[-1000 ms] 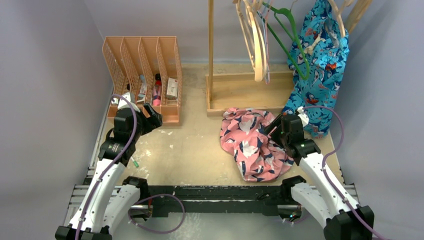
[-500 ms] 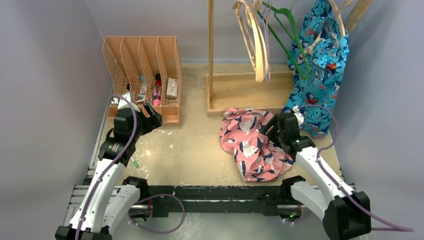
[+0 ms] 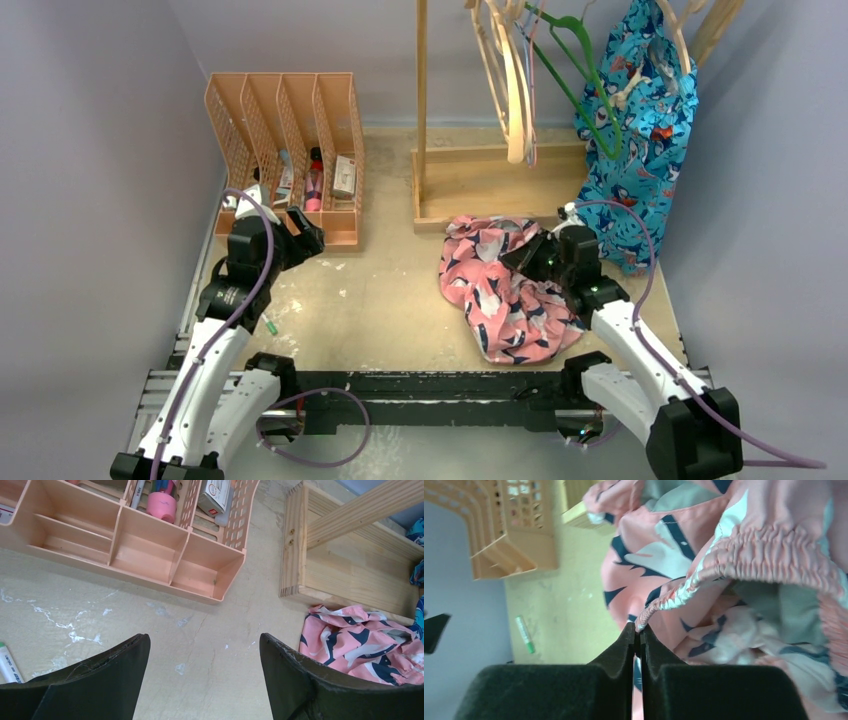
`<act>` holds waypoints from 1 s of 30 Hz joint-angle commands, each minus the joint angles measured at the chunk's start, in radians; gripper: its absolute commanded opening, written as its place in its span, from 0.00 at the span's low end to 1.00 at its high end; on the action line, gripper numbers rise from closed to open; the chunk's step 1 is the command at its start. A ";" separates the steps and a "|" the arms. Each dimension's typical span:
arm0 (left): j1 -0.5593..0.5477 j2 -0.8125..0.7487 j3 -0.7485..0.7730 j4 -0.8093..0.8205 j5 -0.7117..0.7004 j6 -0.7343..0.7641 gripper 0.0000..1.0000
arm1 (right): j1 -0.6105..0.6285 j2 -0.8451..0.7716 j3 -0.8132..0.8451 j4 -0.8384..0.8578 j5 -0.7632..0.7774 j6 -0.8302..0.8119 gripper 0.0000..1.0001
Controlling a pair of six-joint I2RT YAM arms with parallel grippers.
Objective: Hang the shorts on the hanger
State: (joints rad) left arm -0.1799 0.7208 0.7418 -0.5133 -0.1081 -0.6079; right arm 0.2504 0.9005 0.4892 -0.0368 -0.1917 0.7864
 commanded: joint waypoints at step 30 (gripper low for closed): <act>-0.004 0.100 0.136 -0.066 0.245 -0.027 0.73 | 0.599 0.557 0.619 0.170 0.118 0.025 0.30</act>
State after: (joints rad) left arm -0.1799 0.8185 0.8371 -0.5755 0.0734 -0.6502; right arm 0.8440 1.4437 1.0538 0.1402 -0.1207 0.8490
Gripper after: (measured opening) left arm 0.738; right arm 0.210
